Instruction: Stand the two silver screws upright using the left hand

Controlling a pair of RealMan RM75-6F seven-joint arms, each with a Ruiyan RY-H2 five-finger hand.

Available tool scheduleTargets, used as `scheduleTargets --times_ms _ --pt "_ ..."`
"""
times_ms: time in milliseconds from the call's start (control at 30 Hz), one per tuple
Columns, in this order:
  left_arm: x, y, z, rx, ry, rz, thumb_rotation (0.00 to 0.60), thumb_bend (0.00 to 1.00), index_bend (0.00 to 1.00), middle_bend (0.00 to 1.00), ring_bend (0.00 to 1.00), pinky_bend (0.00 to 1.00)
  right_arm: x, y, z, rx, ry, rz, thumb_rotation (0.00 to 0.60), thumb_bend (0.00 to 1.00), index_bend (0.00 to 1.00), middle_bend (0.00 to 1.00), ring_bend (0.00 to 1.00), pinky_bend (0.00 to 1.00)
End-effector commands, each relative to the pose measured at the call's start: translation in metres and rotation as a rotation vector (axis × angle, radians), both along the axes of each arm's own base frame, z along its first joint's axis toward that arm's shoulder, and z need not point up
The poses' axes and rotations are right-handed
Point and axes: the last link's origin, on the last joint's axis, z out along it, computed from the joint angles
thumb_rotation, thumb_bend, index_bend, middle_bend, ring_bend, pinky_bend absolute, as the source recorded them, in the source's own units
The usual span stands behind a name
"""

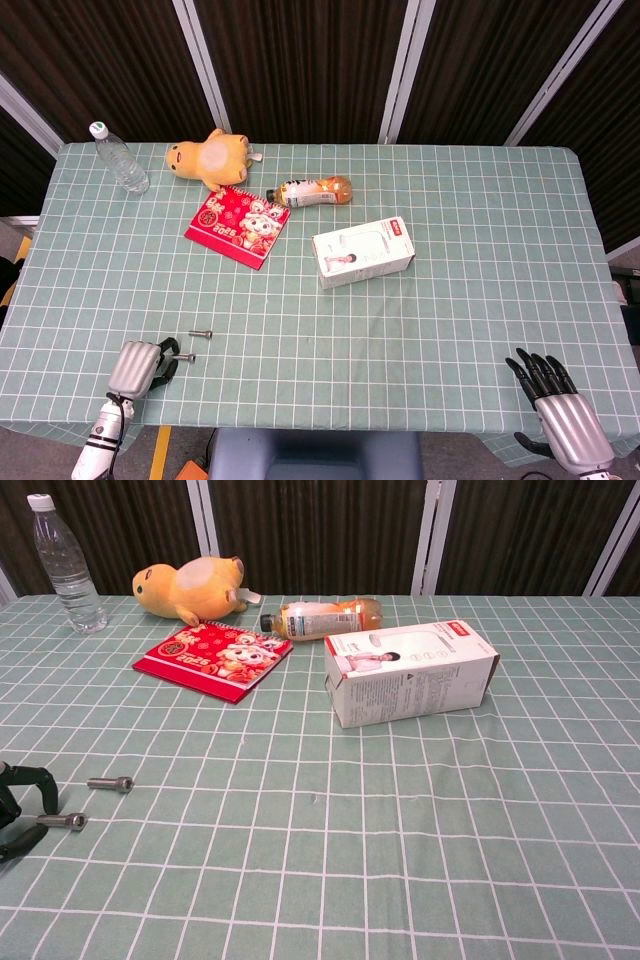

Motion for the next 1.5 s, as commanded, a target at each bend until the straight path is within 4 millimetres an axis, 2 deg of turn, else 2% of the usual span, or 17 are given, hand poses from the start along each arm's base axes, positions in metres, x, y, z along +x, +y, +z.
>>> scheduleTargets --times_ms 33,400,833,1133,1333,1500 --pt "0.0 0.001 -0.001 -0.009 0.007 0.006 0.6 0.41 0.55 1.0 1.0 1.0 0.0 0.0 0.001 -0.003 0.0 -0.001 0.6 0.16 0.0 0.0 0.0 0.0" --pt "0.004 0.001 0.007 0.004 -0.01 -0.006 0.6 0.42 0.57 1.0 1.0 1.0 0.0 0.0 0.0 -0.001 0.002 -0.003 0.6 0.16 0.0 0.0 0.0 0.0" --pt "0.019 -0.003 0.025 0.021 -0.055 -0.038 0.6 0.42 0.56 1.0 1.0 1.0 -0.001 0.0 -0.002 0.008 0.005 -0.005 0.6 0.16 0.0 0.0 0.0 0.0" --pt "0.031 -0.006 0.023 -0.012 -0.051 -0.06 0.6 0.42 0.55 1.0 1.0 1.0 -0.001 0.0 -0.002 0.011 0.004 -0.005 0.6 0.16 0.0 0.0 0.0 0.0" --pt "0.035 -0.004 0.021 -0.019 -0.043 -0.063 0.6 0.42 0.52 1.0 1.0 1.0 0.0 0.0 -0.001 0.013 0.0 -0.005 0.6 0.16 0.0 0.0 0.0 0.0" --pt "0.036 -0.004 0.021 -0.016 -0.046 -0.067 0.6 0.41 0.42 1.0 1.0 1.0 0.0 0.0 -0.001 0.014 -0.001 -0.006 0.6 0.16 0.0 0.0 0.0 0.0"
